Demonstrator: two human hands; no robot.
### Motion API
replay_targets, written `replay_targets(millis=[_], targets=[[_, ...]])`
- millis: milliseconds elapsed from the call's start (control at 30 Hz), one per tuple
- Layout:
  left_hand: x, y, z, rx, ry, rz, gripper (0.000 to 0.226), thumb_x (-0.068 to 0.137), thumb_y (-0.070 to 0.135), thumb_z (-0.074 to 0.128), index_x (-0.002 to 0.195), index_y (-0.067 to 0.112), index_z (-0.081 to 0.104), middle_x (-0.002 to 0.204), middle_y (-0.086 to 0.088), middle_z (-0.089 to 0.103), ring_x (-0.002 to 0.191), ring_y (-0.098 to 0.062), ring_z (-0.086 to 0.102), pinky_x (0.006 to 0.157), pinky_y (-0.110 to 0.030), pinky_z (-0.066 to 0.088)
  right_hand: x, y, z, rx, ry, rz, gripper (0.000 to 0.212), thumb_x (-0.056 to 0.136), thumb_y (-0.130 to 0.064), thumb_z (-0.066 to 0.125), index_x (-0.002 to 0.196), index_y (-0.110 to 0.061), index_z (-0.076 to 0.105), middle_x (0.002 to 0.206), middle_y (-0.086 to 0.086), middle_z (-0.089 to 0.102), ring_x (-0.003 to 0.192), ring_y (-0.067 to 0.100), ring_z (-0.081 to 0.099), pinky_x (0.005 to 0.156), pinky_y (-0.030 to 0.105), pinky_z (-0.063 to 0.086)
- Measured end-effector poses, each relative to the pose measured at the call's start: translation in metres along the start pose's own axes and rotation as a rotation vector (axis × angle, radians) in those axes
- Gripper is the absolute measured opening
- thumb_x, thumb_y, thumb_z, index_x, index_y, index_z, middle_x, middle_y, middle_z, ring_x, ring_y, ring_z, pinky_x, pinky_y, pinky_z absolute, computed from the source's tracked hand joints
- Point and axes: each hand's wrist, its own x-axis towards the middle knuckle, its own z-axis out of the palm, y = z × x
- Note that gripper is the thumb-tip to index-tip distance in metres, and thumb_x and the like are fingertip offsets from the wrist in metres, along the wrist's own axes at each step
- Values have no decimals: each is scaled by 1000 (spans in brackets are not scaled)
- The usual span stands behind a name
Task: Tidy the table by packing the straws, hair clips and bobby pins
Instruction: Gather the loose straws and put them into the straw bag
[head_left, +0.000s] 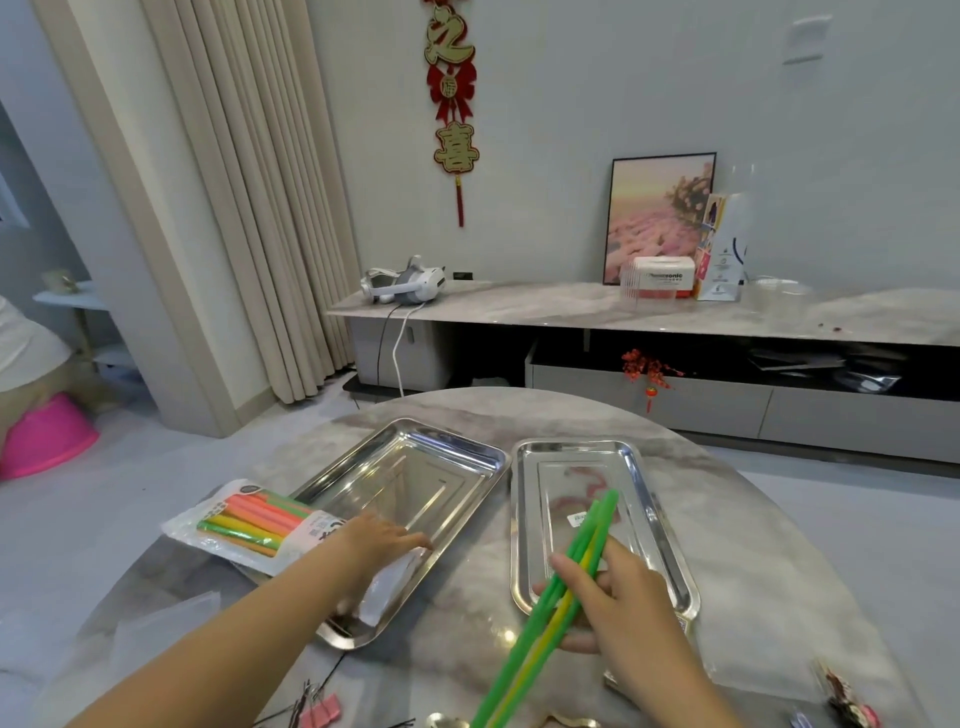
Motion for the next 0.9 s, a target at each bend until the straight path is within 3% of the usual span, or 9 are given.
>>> replay_targets(millis=[100,233,367,533,733,900], targets=[[6,-11,6,-88,99,6,113,55,30,87,140,27,12,131,2,49,108,-23,57,92,-34,44,5,0,-3,87,59,24,11,89,-12,63,89,-2,58,80,26,69,69,30,72,59,48,59],[-6,-25,10,-314,399,-4,94,51,47,79,129,25,32,116,8,54,98,-14,56,79,-25,43,4,-13,-5,344,129,9,11,90,-15,60,90,-4,58,76,14,74,67,27,73,49,34,58],[-35,-33,3,-520,654,-4,78,50,52,79,118,32,47,102,20,54,90,-2,52,76,-19,44,-5,-27,-4,501,202,-113,17,93,-16,53,98,1,53,88,15,74,83,22,73,58,25,59],[-73,-28,-3,-745,900,17,73,56,48,81,121,32,50,105,21,59,92,1,60,77,-20,53,-20,-40,7,652,265,-211,20,93,-19,51,101,-1,52,92,8,75,88,22,72,73,30,60],[-97,-10,-23,-777,1013,67,69,59,36,83,119,23,51,108,23,56,98,13,54,83,-6,43,-33,-47,33,650,237,-364,23,86,-23,53,89,-2,61,91,6,76,93,19,72,72,25,58],[-102,-3,-35,-823,1011,110,71,59,31,87,120,16,53,105,12,60,95,2,59,81,-12,46,-43,-51,38,642,259,-499,14,77,-32,57,78,-29,70,90,8,75,92,22,72,75,29,58]])
